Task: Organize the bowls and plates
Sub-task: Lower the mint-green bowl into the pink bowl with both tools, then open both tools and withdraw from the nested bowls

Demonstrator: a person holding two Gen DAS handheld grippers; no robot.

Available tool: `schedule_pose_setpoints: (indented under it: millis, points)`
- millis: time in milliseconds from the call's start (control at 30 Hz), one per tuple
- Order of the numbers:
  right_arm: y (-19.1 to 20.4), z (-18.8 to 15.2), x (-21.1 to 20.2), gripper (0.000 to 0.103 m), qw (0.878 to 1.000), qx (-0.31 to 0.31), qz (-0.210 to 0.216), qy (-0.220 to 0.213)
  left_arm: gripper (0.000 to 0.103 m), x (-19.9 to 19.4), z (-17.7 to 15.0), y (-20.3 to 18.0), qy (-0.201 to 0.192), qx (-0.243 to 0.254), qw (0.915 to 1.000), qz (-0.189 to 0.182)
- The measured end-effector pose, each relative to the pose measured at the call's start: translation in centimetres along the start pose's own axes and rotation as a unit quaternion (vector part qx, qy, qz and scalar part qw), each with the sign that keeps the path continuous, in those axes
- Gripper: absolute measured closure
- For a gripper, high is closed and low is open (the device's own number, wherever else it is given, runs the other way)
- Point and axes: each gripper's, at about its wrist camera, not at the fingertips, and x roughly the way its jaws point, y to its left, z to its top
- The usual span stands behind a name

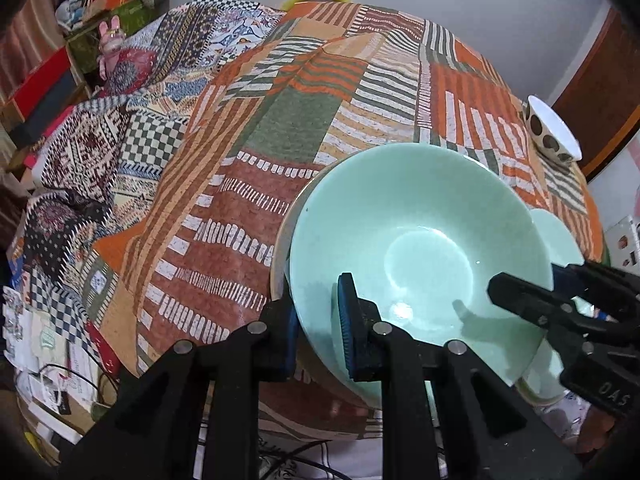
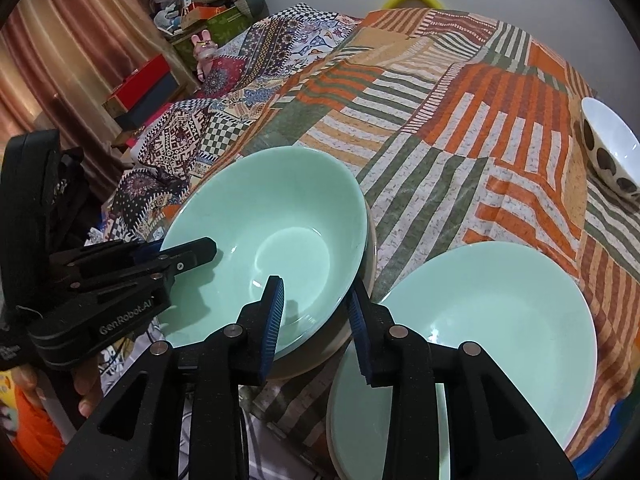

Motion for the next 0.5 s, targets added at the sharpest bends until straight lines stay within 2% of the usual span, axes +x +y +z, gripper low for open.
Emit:
schedule_pose_setpoints:
  millis: [67, 167, 267, 367, 500]
  points:
    - [-0.1, 0.0, -0.2, 0.073, 1.000, -0.001, -0.001, -0.002, 0.084, 0.2, 0.0, -0.2, 0.000, 0.009, 0.9999, 0.008]
    - [0.1, -0.2, -0.8, 0.070, 0.999, -0.014, -0.028, -0.015, 0.084, 0.2, -0.1, -0.7, -0.006, 0.021, 0.9996, 0.020]
    - [-0.1, -0.4, -1.4, 0.061, 0.999, -0.018, -0.023, -0.026, 0.084, 0.1, 0.1, -0.6, -0.005, 0.017, 0.9996, 0.022]
    - [-0.3, -0.6, -1.3, 0.061, 0.999, -0.018, -0.022, -0.024, 0.084, -0.1, 0.2, -0.7, 0.001, 0.015, 0.9997, 0.021]
    - [-1.1, -0.9, -1.7, 0.061, 1.000, -0.006, -0.015, -0.023, 0.075, -0.5, 0.5, -1.1, 0.009, 0.020, 0.9994, 0.026]
